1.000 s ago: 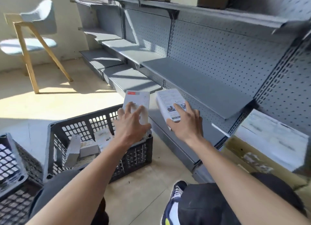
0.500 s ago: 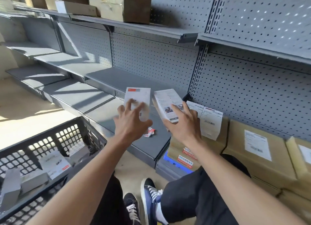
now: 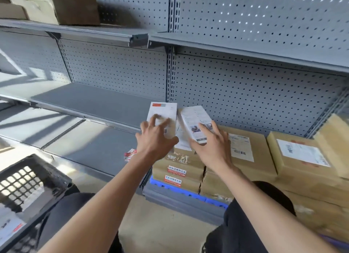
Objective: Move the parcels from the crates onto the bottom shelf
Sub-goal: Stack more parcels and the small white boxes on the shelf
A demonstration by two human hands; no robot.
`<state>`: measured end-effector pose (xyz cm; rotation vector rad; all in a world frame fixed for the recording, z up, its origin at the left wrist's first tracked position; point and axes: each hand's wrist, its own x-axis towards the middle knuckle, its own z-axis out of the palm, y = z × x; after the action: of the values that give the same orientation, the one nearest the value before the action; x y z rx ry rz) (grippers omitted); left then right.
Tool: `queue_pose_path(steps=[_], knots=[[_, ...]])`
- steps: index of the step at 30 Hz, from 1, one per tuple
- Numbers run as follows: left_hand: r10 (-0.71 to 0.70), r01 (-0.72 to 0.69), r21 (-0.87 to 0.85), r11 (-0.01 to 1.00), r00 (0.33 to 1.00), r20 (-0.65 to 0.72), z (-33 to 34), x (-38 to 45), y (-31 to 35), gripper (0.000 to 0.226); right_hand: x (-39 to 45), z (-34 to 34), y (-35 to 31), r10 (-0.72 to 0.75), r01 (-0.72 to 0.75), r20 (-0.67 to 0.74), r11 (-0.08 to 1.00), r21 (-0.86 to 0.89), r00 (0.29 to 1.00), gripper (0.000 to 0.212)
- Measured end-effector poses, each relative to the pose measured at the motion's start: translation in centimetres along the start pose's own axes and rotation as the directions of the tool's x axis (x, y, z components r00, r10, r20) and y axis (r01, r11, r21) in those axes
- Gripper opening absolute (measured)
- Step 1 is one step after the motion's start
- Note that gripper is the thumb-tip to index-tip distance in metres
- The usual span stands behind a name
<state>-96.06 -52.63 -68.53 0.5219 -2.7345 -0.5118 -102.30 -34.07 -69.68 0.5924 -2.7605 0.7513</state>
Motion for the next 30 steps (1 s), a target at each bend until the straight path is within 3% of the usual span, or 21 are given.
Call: queue_pose_path(steps=[14,22,30], knots=[[0.188,-0.183,-0.051,0.982,0.976,0.106,8.5,5.5,12.9,0.065,1.6,-2.9,13.5,0.214,-0.216,-0.143,0.976,0.002,0.966,0.066],[0.21,-0.215,0.025,0.976,0.968,0.138,11.4,6.2,15.3,0.061,2.3,-2.2,17.0,0.252,-0.253,-0.107,0.967,0.006,0.962,0.068],[0.22,-0.22,-0.018,0.975,0.966,0.139,13.1,6.9,16.7,0.065,2.9,-2.0,19.2,0.276,-0.28,-0.127,0.96,-0.018,0.953,0.069]])
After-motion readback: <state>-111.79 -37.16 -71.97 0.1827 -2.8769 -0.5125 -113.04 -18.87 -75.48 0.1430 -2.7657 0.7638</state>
